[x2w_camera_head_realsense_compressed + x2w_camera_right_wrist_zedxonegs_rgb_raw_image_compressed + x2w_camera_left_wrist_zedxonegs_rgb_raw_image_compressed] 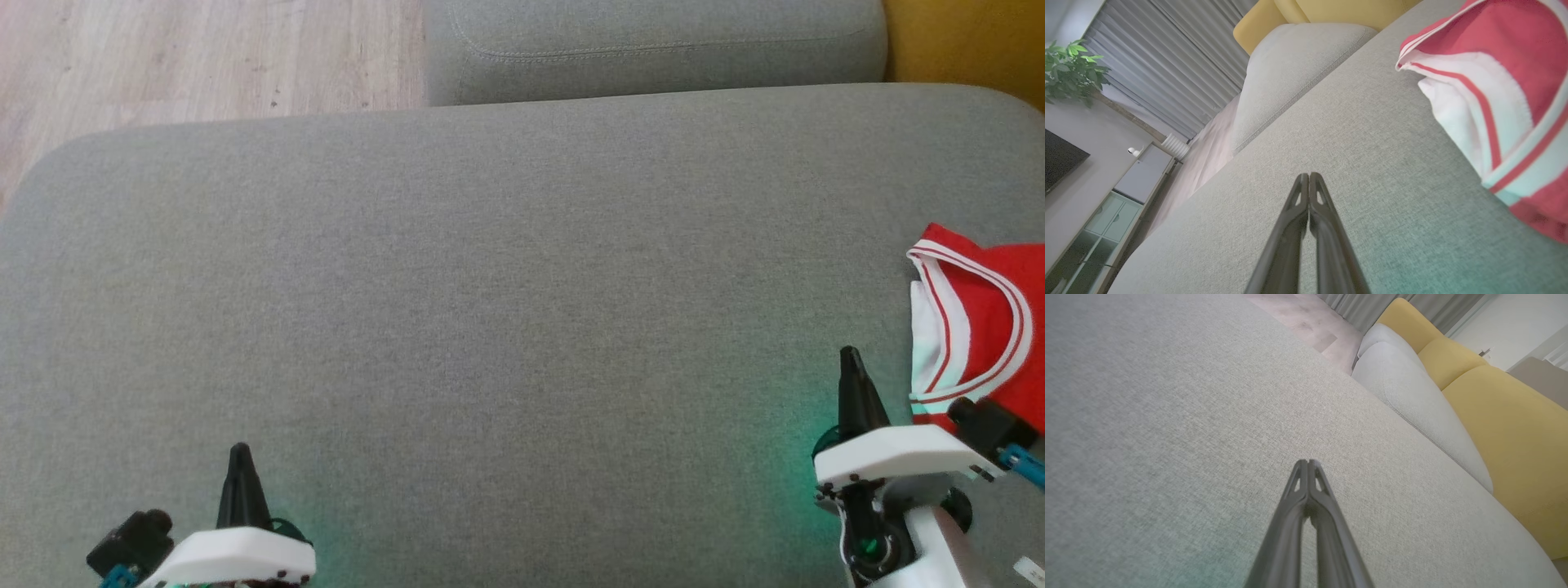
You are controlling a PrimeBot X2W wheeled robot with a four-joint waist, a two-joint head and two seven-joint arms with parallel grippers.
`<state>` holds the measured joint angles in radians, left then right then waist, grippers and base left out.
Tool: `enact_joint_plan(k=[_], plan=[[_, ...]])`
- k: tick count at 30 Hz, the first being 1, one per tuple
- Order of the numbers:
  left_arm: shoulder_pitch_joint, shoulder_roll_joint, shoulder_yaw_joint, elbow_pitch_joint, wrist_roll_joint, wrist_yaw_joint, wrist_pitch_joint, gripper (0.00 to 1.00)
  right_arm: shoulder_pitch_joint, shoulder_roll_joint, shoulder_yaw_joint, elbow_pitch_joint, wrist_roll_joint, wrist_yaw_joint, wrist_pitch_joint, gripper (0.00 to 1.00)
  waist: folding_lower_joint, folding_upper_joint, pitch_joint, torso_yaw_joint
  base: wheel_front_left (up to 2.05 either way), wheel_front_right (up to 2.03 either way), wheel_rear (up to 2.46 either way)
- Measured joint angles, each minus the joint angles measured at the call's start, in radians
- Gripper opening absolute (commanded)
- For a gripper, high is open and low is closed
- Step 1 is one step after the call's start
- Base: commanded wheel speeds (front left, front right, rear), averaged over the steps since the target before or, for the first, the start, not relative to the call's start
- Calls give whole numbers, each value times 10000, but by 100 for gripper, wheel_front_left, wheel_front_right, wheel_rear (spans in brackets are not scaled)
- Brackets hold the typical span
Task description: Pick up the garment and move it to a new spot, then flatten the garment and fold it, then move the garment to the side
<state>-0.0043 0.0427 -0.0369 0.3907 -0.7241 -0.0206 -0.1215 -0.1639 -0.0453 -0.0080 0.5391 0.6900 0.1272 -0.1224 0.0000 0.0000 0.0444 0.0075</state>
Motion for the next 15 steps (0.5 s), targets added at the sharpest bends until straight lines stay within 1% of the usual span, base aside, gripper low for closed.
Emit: enact_joint_plan(k=[15], plan=[[-123, 0, 146, -174, -1641, -194, 441, 0, 143, 0, -253, -477, 1703, 0, 456, 0, 0, 0, -77, -13, 0, 0, 0]])
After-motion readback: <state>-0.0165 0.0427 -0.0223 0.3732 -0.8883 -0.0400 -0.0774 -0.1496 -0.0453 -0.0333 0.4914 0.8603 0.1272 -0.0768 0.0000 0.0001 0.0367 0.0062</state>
